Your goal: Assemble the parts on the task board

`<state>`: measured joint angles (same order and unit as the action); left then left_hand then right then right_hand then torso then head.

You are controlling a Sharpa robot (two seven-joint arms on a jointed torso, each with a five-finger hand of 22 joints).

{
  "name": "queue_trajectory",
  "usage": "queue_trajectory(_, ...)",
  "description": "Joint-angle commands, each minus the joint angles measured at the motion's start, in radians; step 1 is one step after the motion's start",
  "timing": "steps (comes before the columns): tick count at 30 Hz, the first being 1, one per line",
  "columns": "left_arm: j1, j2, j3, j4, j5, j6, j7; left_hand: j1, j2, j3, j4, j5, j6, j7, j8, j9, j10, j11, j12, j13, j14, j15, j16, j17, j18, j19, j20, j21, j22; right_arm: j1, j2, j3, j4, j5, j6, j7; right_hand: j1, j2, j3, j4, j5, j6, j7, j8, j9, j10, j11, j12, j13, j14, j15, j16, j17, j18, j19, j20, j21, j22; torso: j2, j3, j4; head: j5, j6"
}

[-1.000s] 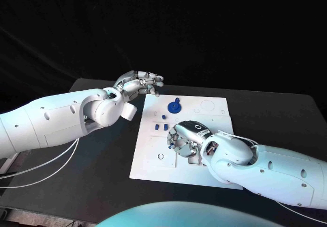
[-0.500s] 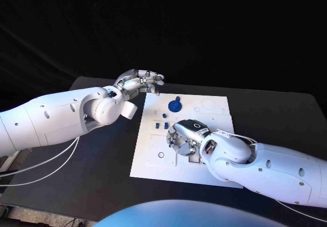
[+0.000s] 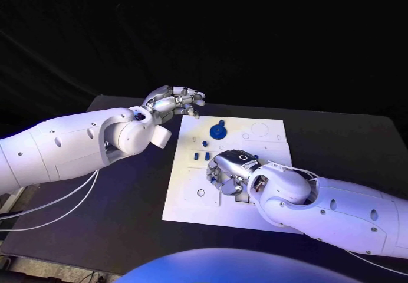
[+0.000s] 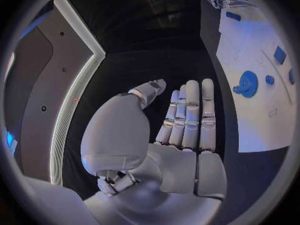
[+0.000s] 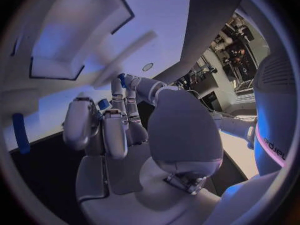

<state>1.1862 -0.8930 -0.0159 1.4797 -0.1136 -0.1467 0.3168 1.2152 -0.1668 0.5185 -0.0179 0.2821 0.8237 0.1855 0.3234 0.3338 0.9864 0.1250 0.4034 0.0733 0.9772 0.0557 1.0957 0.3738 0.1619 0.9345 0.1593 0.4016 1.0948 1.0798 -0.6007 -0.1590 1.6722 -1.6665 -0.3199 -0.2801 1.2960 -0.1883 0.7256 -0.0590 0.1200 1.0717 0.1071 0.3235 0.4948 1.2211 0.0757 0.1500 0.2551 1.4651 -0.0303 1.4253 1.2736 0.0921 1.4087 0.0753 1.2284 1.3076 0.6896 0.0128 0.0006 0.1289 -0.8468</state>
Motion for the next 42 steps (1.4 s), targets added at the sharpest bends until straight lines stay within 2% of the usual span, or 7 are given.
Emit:
queue_trajectory(1,0.001,0.000,0.001,0.003,0.001,0.018,0.002,0.000,-0.001,-0.005,-0.001,0.006,-0.005,0.000,0.005,0.001,-0.007,0.003,0.000,0.001,-0.003,0.006,-0.004,0.000,0.017,0.000,0.008,-0.007,-0.001,-0.004,0.002,-0.005,0.003,-0.014,0.056,0.003,-0.027,-0.001,-0.010,-0.001,0.007,-0.015,0.011,-0.009,0.000,0.005,-0.021,-0.016,0.000,0.044,0.008,-0.001,-0.005,-0.008,-0.013,0.005,-0.012,0.065,0.000,-0.0002,-0.0001,0.000,-0.002)
queue_trajectory(11,0.001,-0.002,0.001,0.004,0.000,0.021,-0.003,0.000,-0.001,-0.006,-0.001,0.006,-0.005,0.000,0.006,0.001,-0.009,0.003,0.000,0.002,-0.003,0.006,-0.004,0.000,0.017,0.000,0.009,-0.007,-0.002,-0.005,-0.008,-0.006,0.005,0.004,-0.025,0.026,-0.081,-0.057,-0.050,0.006,0.028,-0.103,0.047,-0.078,-0.031,-0.117,0.024,-0.070,-0.031,0.015,0.047,-0.049,-0.092,0.015,-0.074,0.040,-0.130,0.006,0.000,0.0001,-0.0002,-0.002,-0.001)
queue_trajectory(24,0.001,-0.005,0.001,0.004,-0.001,0.026,-0.007,-0.002,-0.001,-0.008,0.001,0.005,-0.006,0.001,0.006,0.001,-0.010,0.004,0.000,0.002,-0.004,0.007,-0.004,0.000,0.017,-0.001,0.009,-0.008,-0.003,0.003,-0.072,-0.005,0.058,0.046,-0.100,0.042,-0.083,-0.063,-0.081,0.008,0.042,-0.113,0.054,-0.092,-0.043,-0.145,0.029,-0.065,-0.041,0.007,0.051,-0.060,-0.112,0.020,-0.084,0.047,-0.155,-0.007,-0.001,-0.0009,-0.0009,-0.006,0.003)
queue_trajectory(30,0.001,-0.007,0.001,0.003,-0.001,0.029,-0.007,-0.002,-0.001,-0.008,0.001,0.004,-0.006,0.001,0.006,0.001,-0.010,0.004,0.000,0.002,-0.004,0.007,-0.004,0.000,0.017,-0.001,0.009,-0.008,-0.003,0.033,-0.137,0.002,0.101,0.088,-0.122,0.045,-0.083,-0.059,-0.084,0.010,0.047,-0.107,0.054,-0.091,-0.044,-0.139,0.029,-0.058,-0.041,0.009,0.051,-0.058,-0.109,0.018,-0.078,0.048,-0.147,-0.002,-0.002,-0.0002,-0.0010,-0.019,0.015)
queue_trajectory(35,0.001,-0.010,0.001,0.003,-0.001,0.031,-0.007,-0.002,0.000,-0.009,0.002,0.004,-0.007,0.001,0.007,0.001,-0.011,0.004,0.000,0.002,-0.005,0.007,-0.004,0.001,0.017,-0.001,0.009,-0.008,-0.004,0.083,-0.202,0.007,0.107,0.158,-0.072,0.045,-0.085,-0.062,-0.090,0.012,0.046,-0.111,0.055,-0.095,-0.047,-0.141,0.030,-0.056,-0.043,0.011,0.051,-0.057,-0.107,0.018,-0.075,0.048,-0.145,-0.001,-0.003,-0.0002,-0.0025,-0.029,0.023)
queue_trajectory(39,0.001,-0.011,0.000,0.002,-0.001,0.032,-0.007,-0.002,0.000,-0.009,0.002,0.004,-0.007,0.001,0.007,0.001,-0.011,0.004,0.000,0.002,-0.005,0.007,-0.004,0.001,0.017,-0.001,0.009,-0.008,-0.004,0.114,-0.243,0.009,0.098,0.174,-0.006,0.050,-0.084,-0.064,-0.162,0.022,0.056,-0.146,0.060,-0.125,-0.070,-0.198,0.036,-0.063,-0.064,0.000,0.059,-0.070,-0.134,0.027,-0.098,0.053,-0.196,-0.027,-0.002,-0.0007,-0.0021,-0.033,0.028)
queue_trajectory(42,0.001,-0.012,0.000,0.001,-0.001,0.033,-0.007,-0.002,0.000,-0.009,0.002,0.004,-0.007,0.001,0.007,0.001,-0.011,0.004,0.000,0.002,-0.005,0.007,-0.004,0.001,0.017,-0.001,0.009,-0.008,-0.004,0.128,-0.265,0.010,0.091,0.166,0.039,0.055,-0.022,-0.022,-0.358,0.045,0.067,-0.170,0.049,-0.147,-0.102,-0.251,0.047,-0.050,-0.091,-0.020,0.065,-0.081,-0.161,0.036,-0.126,0.065,-0.259,-0.058,-0.001,0.0009,-0.0016,-0.036,0.032)
